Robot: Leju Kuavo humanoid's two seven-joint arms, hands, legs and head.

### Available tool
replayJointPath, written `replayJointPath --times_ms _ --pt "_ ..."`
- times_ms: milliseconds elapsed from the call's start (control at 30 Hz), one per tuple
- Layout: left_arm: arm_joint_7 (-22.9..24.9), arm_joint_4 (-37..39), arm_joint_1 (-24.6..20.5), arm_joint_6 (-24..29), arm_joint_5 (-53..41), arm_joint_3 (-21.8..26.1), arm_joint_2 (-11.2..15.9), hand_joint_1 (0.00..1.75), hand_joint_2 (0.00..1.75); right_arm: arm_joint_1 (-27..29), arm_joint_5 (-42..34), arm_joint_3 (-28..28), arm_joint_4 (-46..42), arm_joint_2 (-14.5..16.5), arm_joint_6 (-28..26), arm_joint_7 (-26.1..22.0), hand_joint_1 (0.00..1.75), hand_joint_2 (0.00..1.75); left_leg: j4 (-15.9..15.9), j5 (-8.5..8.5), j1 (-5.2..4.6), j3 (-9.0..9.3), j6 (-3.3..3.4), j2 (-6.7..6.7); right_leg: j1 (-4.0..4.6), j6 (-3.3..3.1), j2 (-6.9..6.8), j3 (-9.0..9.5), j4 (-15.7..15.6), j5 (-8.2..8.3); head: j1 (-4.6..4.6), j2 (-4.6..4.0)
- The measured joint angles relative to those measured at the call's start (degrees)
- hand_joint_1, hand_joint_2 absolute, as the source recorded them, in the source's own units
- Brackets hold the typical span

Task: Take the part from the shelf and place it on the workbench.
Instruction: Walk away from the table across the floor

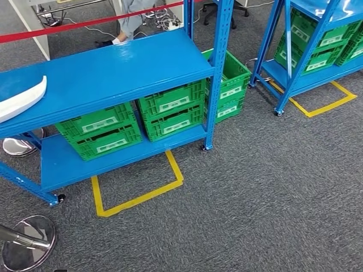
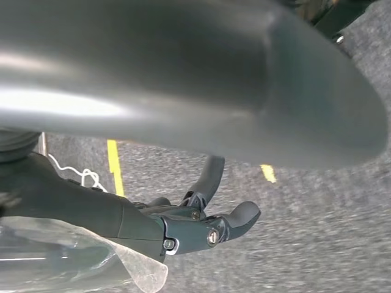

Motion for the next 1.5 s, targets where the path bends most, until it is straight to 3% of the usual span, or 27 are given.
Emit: replayJointPath --times_ms 67,100,133,167,233,300,400,433,500,567,600,633,667,733,800,833,900,967,1033,1100,1133,1167,1233,1300,1367,1433,1500 --pt "0.14 0.00 0.11 0.14 0.32 -0.38 0.14 0.00 0.00 0.00 -0.01 0.03 0.01 0.00 0.00 -0.04 0.00 0.00 4.87 -3.66 0.03 -4.64 -0.21 0.28 0.00 -0.06 -0.26 2.06 -0.86 -1.05 -0.01 0.00" --pt "0.20 0.00 0.21 0.16 0.39 -0.55 0.16 0.00 0.00 0.01 0.00 0.04 0.02 0.00 0.00 -0.05 0.00 0.00 5.42 -5.22 0.03 -6.20 -0.16 0.31 0.00 -0.04 -0.43 3.18 -1.15 -1.70 -0.01 0.00" --pt "0.25 0.00 0.30 0.16 0.42 -0.70 0.19 0.00 0.00 0.03 0.01 0.04 0.02 0.00 0.00 -0.05 0.00 0.00 4.56 -5.58 0.00 -7.11 -0.01 0.39 0.01 0.01 -0.68 4.21 -1.36 -2.45 -0.02 -0.01" --pt "0.30 0.00 0.35 0.16 0.43 -0.83 0.21 0.00 0.00 0.05 0.01 0.03 0.02 0.00 0.00 -0.05 0.00 0.00 2.50 -4.29 -0.06 -7.45 0.27 0.65 0.03 0.06 -1.03 5.26 -1.50 -3.25 -0.02 -0.01" --pt "0.38 0.00 0.40 0.16 0.44 -1.00 0.34 0.00 0.00 0.15 0.00 0.02 0.04 0.00 0.00 -0.05 0.00 0.00 -3.12 1.83 -0.48 -7.39 1.11 2.55 0.18 0.25 -1.90 7.23 -1.69 -4.96 -0.02 -0.01" --pt "0.49 -0.08 0.35 0.20 0.48 -1.16 0.46 0.00 0.00 0.18 -0.02 0.02 0.08 0.00 0.01 -0.05 0.00 0.00 -6.25 5.66 -0.87 -7.02 1.63 4.25 0.41 0.82 -2.83 9.27 -1.99 -6.65 -0.04 0.00" --pt "0.56 -0.42 0.06 0.38 0.79 -1.37 0.59 0.00 0.00 -0.28 -0.12 0.15 0.08 -0.06 0.07 -0.09 0.00 0.00 -7.15 6.13 -0.72 -5.45 2.24 2.94 0.42 2.13 -3.59 11.55 -0.87 -6.86 -0.07 0.00" --pt "0.56 -0.52 -0.05 0.50 1.01 -1.43 0.66 0.00 0.00 -0.53 -0.20 0.22 0.09 -0.10 0.07 -0.10 0.00 0.00 -7.53 6.22 -0.57 -4.78 2.52 2.34 0.38 2.42 -2.99 11.03 1.01 -6.58 0.08 -0.01" --pt "0.61 -0.63 -0.22 0.95 1.98 -1.82 0.78 0.00 0.00 -0.77 -0.46 0.37 0.10 -0.21 0.04 -0.11 0.00 0.00 -8.14 6.09 -0.36 -3.76 2.98 1.24 0.30 2.56 -1.16 7.03 7.05 -7.57 0.37 -0.01" --pt "0.67 -0.63 -0.22 1.48 3.17 -2.51 0.89 0.00 0.00 -0.50 -0.69 0.46 0.16 -0.29 -0.03 -0.03 0.00 0.00 -8.39 5.65 -0.31 -3.19 3.30 -0.16 0.27 2.65 -0.13 1.83 12.74 -11.18 0.46 0.00" --pt "0.69 -0.63 -0.15 1.70 3.64 -2.84 0.94 0.00 0.00 -0.31 -0.74 0.50 0.20 -0.32 -0.07 0.02 0.00 0.00 -8.44 5.30 -0.28 -2.81 3.33 -0.95 0.26 2.75 -0.04 -0.10 13.73 -13.14 0.46 0.01" --pt "0.71 -0.63 -0.07 1.90 4.05 -3.14 0.97 0.00 0.00 -0.17 -0.80 0.52 0.24 -0.35 -0.12 0.04 0.00 0.00 -8.45 4.88 -0.25 -2.30 3.26 -1.77 0.24 2.86 0.02 -1.41 13.32 -14.04 0.47 0.00" --pt "0.73 -0.63 -0.02 2.11 4.46 -3.45 1.00 0.00 0.00 -0.10 -0.88 0.55 0.25 -0.41 -0.20 0.04 0.00 0.00 -8.45 4.40 -0.18 -1.68 3.11 -2.58 0.21 2.98 0.20 -2.01 11.48 -13.16 0.47 0.00" --pt "0.77 -0.63 0.00 2.53 5.21 -4.05 1.07 0.00 0.00 -0.06 -0.99 0.56 0.32 -0.53 -0.34 0.04 0.00 0.00 -8.38 3.36 -0.06 -0.45 2.61 -4.05 0.10 3.06 1.86 -2.05 5.85 -6.74 0.51 -0.01" --pt "0.84 -0.63 -0.03 2.74 5.52 -4.52 1.23 0.00 0.00 -0.02 -1.01 0.57 0.51 -0.57 -0.39 0.08 0.00 0.00 -8.35 2.52 -0.10 0.02 1.91 -5.39 0.11 2.38 3.50 -1.55 2.50 -1.97 0.57 -0.01" --pt "0.89 -0.63 -0.01 2.81 5.63 -4.74 1.32 0.00 0.00 -0.02 -1.02 0.58 0.60 -0.58 -0.42 0.11 0.00 0.00 -8.21 2.36 -0.16 0.14 1.52 -5.86 0.19 1.86 3.67 -1.52 2.17 -1.14 0.55 0.00" --pt "1.00 -0.63 0.08 3.01 5.96 -5.16 1.58 0.00 0.00 -0.09 -1.06 0.63 0.63 -0.62 -0.51 0.15 0.00 0.00 -7.94 2.21 -0.21 0.21 0.93 -5.87 0.16 0.83 2.63 -0.65 1.82 -0.77 0.50 0.00" --pt "1.05 -0.64 -0.10 3.35 6.53 -5.52 1.87 0.00 0.00 -0.12 -1.21 0.72 0.63 -0.67 -0.65 0.12 0.00 0.00 -5.92 0.99 -0.30 -0.55 0.36 -3.23 0.05 0.19 1.38 0.19 1.31 -0.73 0.38 -0.01" --pt "1.06 -0.64 -0.52 3.66 7.09 -6.02 2.08 0.00 0.00 -0.02 -1.36 0.78 0.65 -0.68 -0.79 0.12 0.00 0.00 -0.46 -2.03 -0.31 -3.64 -0.22 -0.36 0.07 -0.19 -0.03 0.56 1.04 -0.92 0.25 -0.01" --pt "1.06 -0.63 -0.64 3.83 7.49 -6.56 2.19 0.00 0.00 0.02 -1.48 0.80 0.69 -0.68 -0.89 0.13 0.00 0.00 5.16 -4.14 -0.21 -7.25 -0.46 0.36 0.10 -0.38 -1.49 0.68 1.01 -1.25 0.25 -0.01" --pt "1.06 -0.63 -0.55 3.89 7.63 -6.79 2.24 0.00 0.00 0.00 -1.52 0.82 0.71 -0.68 -0.93 0.13 0.00 0.00 5.93 -3.75 -0.19 -8.06 -0.43 0.46 0.13 -0.43 -2.18 0.70 1.01 -1.46 0.24 -0.01" --pt "1.06 -0.63 -0.46 3.93 7.75 -6.98 2.29 0.00 0.00 0.01 -1.56 0.84 0.72 -0.69 -0.97 0.13 0.00 0.00 4.60 -2.24 -0.20 -7.80 -0.30 0.55 0.18 -0.39 -2.68 0.79 1.00 -1.69 0.25 -0.01" --pt "1.02 -0.63 -0.38 4.17 8.28 -7.36 2.52 0.00 0.00 -0.04 -1.74 0.93 0.73 -0.70 -1.20 0.11 0.00 0.00 -2.23 2.09 -0.38 -5.07 0.36 1.09 0.29 -0.18 -3.52 1.20 0.96 -2.21 0.27 -0.01" --pt "0.90 -0.64 -0.39 4.62 9.25 -8.00 2.87 0.00 0.00 -0.15 -2.14 1.16 0.77 -0.73 -1.48 0.02 0.00 0.00 -6.87 1.88 -0.74 -2.98 1.08 1.79 0.44 0.33 -4.01 1.71 0.90 -2.69 0.19 0.00" --pt "0.75 -0.65 -0.26 5.09 10.10 -8.78 3.25 0.00 0.00 -0.15 -2.57 1.48 0.83 -0.80 -1.57 -0.12 0.00 0.00 -7.80 0.39 -0.88 -2.59 1.84 1.84 0.54 1.27 -4.20 2.46 1.37 -2.27 0.02 0.00" --pt "0.68 -0.70 -0.01 5.39 10.56 -9.44 3.60 0.00 0.00 -0.11 -2.84 1.77 0.87 -0.88 -1.54 -0.22 0.00 0.00 -8.96 2.75 -0.59 -1.78 2.68 1.44 0.49 2.32 -3.46 3.10 2.13 -2.01 -0.08 0.00" --pt "0.66 -0.75 -0.18 5.48 10.69 -9.90 3.77 0.00 0.00 -0.11 -2.96 1.97 0.91 -1.04 -1.52 -0.28 0.00 0.00 -9.51 4.28 -0.25 -0.99 3.03 1.14 0.41 3.03 -1.61 1.75 4.79 -4.16 0.03 -0.01"
